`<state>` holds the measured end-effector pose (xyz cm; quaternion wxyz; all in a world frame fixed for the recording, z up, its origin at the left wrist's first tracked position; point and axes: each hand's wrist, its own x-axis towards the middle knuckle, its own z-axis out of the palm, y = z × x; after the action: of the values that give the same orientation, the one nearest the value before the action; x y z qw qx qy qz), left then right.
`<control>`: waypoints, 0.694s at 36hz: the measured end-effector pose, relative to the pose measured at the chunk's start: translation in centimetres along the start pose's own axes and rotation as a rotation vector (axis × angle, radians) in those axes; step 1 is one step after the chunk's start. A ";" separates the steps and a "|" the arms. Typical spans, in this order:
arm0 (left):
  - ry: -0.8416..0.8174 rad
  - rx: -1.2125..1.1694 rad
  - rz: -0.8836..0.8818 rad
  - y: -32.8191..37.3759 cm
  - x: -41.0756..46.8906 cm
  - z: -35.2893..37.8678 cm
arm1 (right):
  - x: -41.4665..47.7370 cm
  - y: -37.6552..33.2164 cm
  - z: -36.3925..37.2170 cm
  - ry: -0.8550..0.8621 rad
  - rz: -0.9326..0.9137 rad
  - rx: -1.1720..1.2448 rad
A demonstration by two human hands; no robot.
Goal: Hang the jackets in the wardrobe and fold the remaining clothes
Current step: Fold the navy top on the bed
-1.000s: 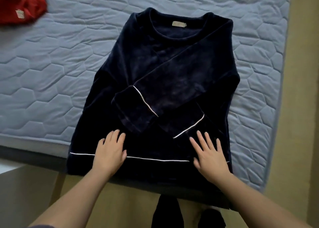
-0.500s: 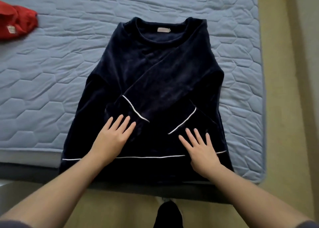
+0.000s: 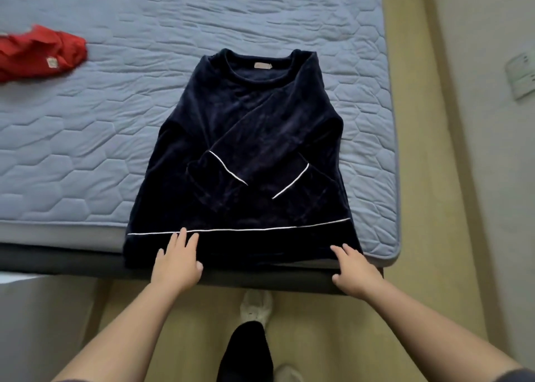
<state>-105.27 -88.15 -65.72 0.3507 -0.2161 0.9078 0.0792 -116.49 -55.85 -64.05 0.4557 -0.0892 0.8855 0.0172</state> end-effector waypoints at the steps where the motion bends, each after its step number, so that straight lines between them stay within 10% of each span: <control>1: 0.007 -0.023 -0.009 -0.2 0.0 -0.5 | -0.1 -0.2 -0.1 -0.006 -0.001 0.004; 19: 0.103 -0.431 0.047 3.8 16.6 -16.0 | 14.7 -7.2 -18.4 0.225 0.002 0.139; 25: 0.125 -0.535 0.001 6.7 21.2 -16.8 | 20.0 -6.7 -21.4 0.444 -0.006 -0.177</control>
<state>-132.36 -94.28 -67.52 0.2243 -0.3051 0.8746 0.3029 -143.86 -67.62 -67.40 0.2401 -0.1332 0.9588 0.0735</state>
